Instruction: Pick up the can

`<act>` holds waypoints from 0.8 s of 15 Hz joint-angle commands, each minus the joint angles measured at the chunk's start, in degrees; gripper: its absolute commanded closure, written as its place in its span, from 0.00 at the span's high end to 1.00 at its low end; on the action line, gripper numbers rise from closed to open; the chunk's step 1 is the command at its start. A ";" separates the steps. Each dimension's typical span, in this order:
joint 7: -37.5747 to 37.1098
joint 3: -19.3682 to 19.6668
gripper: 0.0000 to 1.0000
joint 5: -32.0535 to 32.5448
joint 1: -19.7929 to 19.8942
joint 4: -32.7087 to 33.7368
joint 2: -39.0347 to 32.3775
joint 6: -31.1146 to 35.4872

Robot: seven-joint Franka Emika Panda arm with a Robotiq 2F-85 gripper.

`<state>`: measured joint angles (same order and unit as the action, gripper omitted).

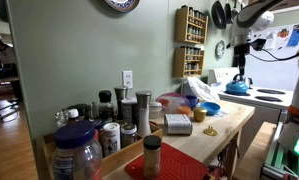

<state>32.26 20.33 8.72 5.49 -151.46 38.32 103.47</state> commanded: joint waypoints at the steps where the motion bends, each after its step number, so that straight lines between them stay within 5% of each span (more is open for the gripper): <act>1: 0.32 -0.59 1.00 -0.37 0.61 0.11 -0.15 -0.13; 5: 1.04 -0.77 1.00 -0.75 0.04 -0.08 0.45 -0.43; 12: -8.32 -13.92 1.00 -18.93 -11.91 -6.63 4.04 -0.01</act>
<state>30.02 11.10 -2.67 -1.20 -155.27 40.05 102.88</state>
